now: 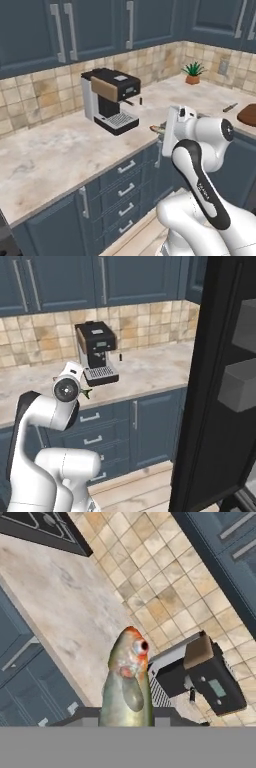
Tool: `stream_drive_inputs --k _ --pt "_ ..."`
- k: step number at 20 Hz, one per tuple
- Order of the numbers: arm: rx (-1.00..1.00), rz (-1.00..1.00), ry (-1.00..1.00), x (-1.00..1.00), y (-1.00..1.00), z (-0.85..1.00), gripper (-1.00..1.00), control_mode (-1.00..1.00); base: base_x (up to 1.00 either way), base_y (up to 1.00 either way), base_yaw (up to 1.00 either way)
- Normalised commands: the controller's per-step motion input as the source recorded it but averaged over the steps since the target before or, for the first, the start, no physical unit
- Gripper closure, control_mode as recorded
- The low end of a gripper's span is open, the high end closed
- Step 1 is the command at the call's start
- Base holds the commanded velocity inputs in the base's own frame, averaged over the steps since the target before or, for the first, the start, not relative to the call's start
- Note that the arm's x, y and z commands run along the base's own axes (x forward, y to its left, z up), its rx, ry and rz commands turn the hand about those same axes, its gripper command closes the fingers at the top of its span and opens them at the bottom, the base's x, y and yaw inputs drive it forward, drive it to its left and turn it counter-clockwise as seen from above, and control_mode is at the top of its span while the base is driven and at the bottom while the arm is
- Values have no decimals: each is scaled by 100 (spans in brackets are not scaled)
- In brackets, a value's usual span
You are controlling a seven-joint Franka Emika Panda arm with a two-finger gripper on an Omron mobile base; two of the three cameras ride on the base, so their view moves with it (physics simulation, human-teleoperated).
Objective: Retrieve the fish from the fridge and place it on the cutting board.
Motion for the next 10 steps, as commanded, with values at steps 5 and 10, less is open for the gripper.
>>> stream_drive_inputs --k 5,10 --pt "0 0 0 0 0 0 100 100 29 -5 -34" --pt "0 0 0 0 0 0 100 100 50 0 -41"
